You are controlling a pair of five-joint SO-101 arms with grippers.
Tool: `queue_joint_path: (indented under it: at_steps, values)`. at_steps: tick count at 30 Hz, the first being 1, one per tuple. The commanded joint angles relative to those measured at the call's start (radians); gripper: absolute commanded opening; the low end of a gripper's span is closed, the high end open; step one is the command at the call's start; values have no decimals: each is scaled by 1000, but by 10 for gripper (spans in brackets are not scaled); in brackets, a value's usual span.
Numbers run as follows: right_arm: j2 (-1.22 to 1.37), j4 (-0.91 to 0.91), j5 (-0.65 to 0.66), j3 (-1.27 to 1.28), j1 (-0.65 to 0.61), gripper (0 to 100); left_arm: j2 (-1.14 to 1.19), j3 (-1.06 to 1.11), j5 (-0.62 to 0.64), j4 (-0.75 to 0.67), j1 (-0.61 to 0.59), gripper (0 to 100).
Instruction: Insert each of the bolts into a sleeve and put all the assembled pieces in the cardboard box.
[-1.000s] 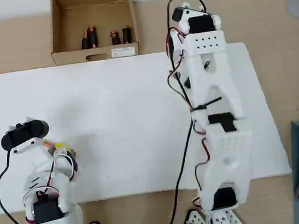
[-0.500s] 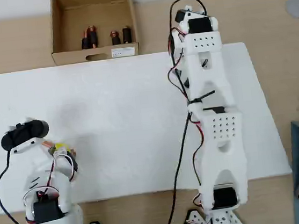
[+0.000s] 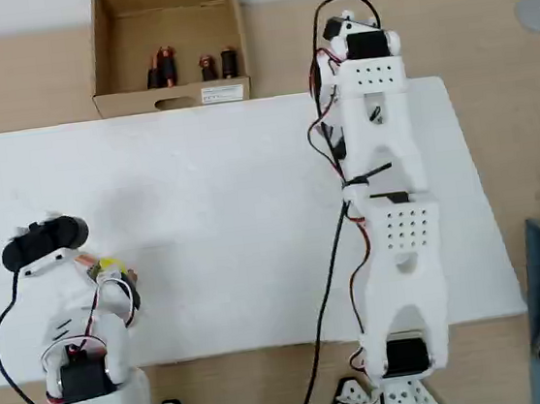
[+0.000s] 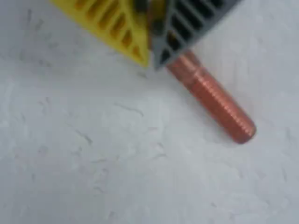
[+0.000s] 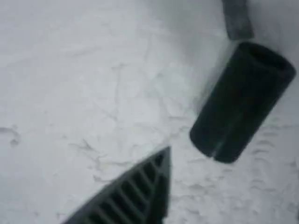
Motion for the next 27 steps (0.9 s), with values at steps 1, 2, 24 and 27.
queue_joint_path:
  at_steps: [1,2,24,27]
  values:
    - [-5,11,-3,-48,19,242,-8,-5,8,0,11,2]
    - [-5,11,-3,-48,18,242,-8,-5,8,0,11,2]
    - [91,-68,-2,-53,21,214,-8,-5,8,0,11,2]
    - [94,-68,-2,-48,21,214,-8,-5,8,0,11,2]
